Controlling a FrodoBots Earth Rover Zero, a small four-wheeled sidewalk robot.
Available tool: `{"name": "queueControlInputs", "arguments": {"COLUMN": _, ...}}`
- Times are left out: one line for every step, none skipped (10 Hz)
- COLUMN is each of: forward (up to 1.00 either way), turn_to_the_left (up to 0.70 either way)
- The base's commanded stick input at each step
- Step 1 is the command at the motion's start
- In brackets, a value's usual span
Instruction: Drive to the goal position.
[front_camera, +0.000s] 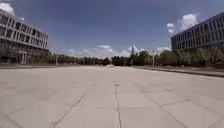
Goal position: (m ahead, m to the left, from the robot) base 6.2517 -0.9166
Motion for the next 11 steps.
{"name": "queueControlInputs", "arguments": {"forward": 0.50, "turn_to_the_left": 0.01}}
{"name": "queueControlInputs", "arguments": {"forward": 0.50, "turn_to_the_left": 0.01}}
{"name": "queueControlInputs", "arguments": {"forward": 0.50, "turn_to_the_left": 0.01}}
{"name": "queueControlInputs", "arguments": {"forward": 0.50, "turn_to_the_left": 0.01}}
{"name": "queueControlInputs", "arguments": {"forward": 0.50, "turn_to_the_left": 0.01}}
{"name": "queueControlInputs", "arguments": {"forward": 0.50, "turn_to_the_left": 0.01}}
{"name": "queueControlInputs", "arguments": {"forward": 0.50, "turn_to_the_left": 0.01}}
{"name": "queueControlInputs", "arguments": {"forward": 0.50, "turn_to_the_left": 0.01}}
{"name": "queueControlInputs", "arguments": {"forward": 0.50, "turn_to_the_left": 0.01}}
{"name": "queueControlInputs", "arguments": {"forward": 0.50, "turn_to_the_left": 0.01}}
{"name": "queueControlInputs", "arguments": {"forward": 0.50, "turn_to_the_left": 0.01}}
